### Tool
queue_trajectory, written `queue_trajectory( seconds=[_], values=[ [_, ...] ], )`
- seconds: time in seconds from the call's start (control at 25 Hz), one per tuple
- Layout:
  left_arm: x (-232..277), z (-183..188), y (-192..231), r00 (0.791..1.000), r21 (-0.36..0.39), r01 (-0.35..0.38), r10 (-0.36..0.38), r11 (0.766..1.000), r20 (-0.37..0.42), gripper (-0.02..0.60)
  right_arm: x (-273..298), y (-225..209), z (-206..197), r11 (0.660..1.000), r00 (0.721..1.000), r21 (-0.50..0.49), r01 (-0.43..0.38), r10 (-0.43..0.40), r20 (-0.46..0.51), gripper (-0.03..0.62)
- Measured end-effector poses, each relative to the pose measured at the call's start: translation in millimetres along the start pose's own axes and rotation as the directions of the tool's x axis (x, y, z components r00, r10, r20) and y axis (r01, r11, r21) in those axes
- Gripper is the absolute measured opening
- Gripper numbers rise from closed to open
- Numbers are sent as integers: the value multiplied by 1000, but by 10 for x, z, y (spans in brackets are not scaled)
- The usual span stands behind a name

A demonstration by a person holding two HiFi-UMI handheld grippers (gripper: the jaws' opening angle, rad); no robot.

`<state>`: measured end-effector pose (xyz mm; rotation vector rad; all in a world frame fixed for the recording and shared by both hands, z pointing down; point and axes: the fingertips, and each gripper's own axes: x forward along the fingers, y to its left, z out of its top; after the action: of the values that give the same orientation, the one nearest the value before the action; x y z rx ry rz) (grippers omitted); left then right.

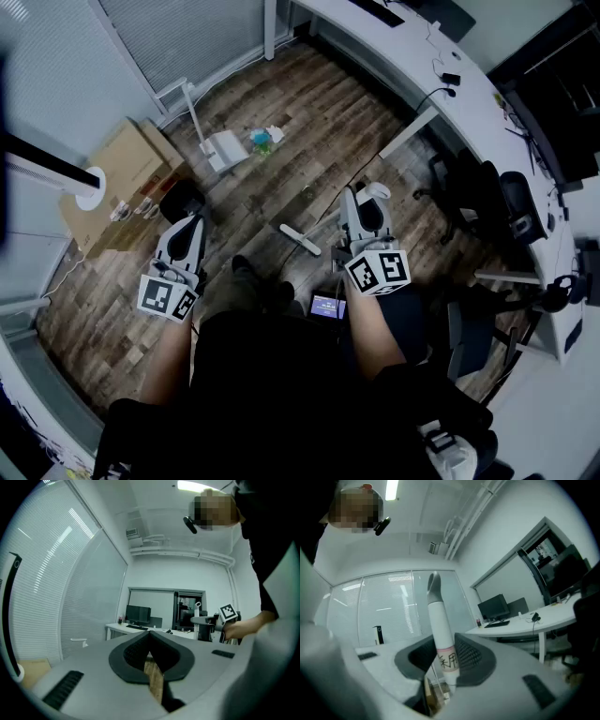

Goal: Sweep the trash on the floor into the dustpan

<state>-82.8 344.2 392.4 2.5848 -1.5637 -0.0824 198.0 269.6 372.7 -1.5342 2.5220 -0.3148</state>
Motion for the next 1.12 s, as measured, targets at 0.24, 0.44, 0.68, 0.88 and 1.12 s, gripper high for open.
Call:
queue_trajectory(
  seconds=[0.24,0.44,0.68,0.88,1.12],
  values=[
    [-212,-140,-106,1000,-64,21,-20,998,17,-5,-396,51,-66,999,999,-25,41,-41,0,103],
    [-340,52,-322,993,-33,111,-110,993,41,-5,-703,214,-82,998,999,-55,35,-36,-17,103],
    [-415,93,-252,994,-38,106,-104,994,42,-5,-930,433,-198,998,999,-60,2,-5,-52,103],
    [-472,114,-372,989,-71,148,-148,986,7,-5,-1005,534,-224,998,997,-68,-6,1,-72,103],
    [-571,208,-444,992,-29,118,-117,993,44,-5,-1046,598,-89,997,998,-70,-44,41,-44,103]
  ],
)
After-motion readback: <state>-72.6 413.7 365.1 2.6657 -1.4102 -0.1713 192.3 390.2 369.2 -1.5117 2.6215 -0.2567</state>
